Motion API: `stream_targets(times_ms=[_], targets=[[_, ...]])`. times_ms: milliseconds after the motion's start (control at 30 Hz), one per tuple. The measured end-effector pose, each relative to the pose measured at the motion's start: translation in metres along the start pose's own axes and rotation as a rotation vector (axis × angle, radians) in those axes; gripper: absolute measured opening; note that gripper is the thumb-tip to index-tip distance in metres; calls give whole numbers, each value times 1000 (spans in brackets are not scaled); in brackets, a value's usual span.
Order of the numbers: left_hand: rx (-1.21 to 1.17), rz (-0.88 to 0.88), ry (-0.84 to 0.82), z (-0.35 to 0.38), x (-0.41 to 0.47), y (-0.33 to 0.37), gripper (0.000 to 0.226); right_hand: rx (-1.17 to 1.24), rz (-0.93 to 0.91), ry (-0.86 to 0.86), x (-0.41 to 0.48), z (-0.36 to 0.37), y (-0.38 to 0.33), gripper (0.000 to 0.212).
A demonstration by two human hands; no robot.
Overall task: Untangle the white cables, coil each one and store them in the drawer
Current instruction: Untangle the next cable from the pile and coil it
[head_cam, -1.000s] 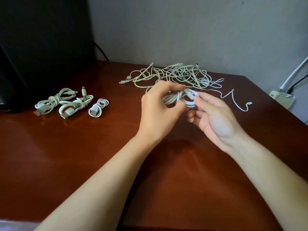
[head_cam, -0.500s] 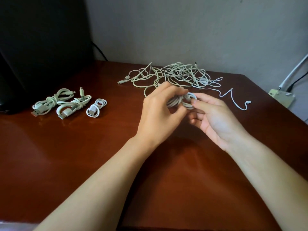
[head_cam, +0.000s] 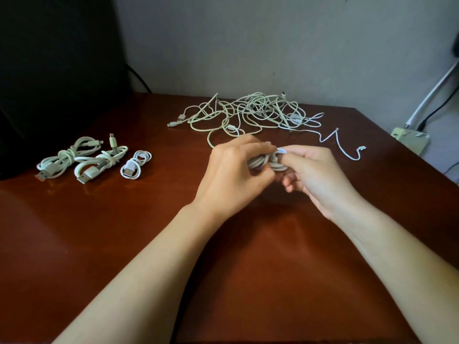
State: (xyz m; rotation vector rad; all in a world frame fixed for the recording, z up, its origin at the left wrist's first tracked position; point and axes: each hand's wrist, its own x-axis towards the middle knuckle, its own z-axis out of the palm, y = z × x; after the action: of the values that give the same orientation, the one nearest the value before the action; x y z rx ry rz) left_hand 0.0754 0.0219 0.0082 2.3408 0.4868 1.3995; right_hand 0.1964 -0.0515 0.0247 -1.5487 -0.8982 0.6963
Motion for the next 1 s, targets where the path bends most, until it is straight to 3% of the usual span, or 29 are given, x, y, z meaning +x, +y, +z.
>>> stream_targets(times_ms=[167,267,367,467,600,700,867,1000], targets=[[-28,7,-69,-3,0,-3,28,-334,-108,34,4,-7,5,28],[-138,-118,-107,-6,2,-7,23,-153,-66,-56,5,-8,3,24],[-506,-446,-104,-7,6,-7,15,125,-92,-149,5,-13,-4,19],[-740,-601,-87,-7,7,-4,13,156,-179,-196,5,-18,-8,13],[-815,-626,-110,-7,6,-5,13,95,-196,-185,5,-19,-8,23],[-811,-602,-138,-8,6,-7,14,51,-199,-161,4,-17,-8,18],[-775,-561,-214,-8,3,-7,14,-79,-239,-17,3,-12,-4,26],[-788,-543,-218,-9,3,-8,15,-16,-219,29,1,-9,-4,28]])
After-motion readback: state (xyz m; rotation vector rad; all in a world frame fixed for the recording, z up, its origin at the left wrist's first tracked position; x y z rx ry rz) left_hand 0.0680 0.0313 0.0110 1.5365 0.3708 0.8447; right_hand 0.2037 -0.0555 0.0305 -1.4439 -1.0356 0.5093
